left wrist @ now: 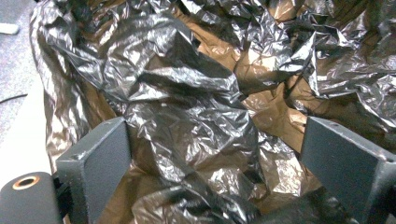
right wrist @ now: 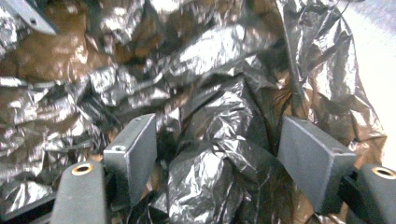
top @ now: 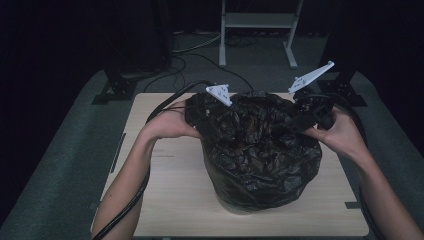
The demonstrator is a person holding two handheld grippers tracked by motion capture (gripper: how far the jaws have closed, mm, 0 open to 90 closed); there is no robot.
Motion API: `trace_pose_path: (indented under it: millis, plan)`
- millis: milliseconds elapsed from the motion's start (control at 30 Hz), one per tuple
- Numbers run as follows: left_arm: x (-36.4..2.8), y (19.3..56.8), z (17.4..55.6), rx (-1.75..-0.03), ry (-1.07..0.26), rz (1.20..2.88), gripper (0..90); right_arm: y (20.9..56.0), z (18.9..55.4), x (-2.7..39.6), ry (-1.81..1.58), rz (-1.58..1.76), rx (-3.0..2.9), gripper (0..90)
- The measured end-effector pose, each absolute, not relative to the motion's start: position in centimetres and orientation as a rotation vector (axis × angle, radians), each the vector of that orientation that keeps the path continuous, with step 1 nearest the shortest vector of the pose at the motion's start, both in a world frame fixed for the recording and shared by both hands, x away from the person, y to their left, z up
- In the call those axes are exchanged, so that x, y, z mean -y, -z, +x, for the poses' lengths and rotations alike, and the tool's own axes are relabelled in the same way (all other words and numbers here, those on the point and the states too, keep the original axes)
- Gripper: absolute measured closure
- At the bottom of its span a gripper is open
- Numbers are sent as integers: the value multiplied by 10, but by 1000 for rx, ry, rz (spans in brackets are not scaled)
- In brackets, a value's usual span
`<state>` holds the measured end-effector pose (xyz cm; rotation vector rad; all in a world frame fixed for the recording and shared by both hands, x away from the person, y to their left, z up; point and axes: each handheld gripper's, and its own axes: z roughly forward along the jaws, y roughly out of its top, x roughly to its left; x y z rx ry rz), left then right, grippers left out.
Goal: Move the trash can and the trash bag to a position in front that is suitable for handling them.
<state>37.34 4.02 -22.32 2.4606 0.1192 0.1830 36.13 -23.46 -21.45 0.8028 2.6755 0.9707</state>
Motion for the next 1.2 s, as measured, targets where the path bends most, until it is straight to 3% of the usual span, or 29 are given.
trace_pose_path:
  millis: [500,900,1200]
  plan:
    - [-36,233,380,-131,-171,2467,83,235,378,223,-885,821,-2733,282]
    - [-35,223,377,-111,-197,2459,83,197,357,220,-948,694,-2632,285]
    - [-34,230,379,-114,-189,2465,83,200,383,193,-888,649,-2625,281]
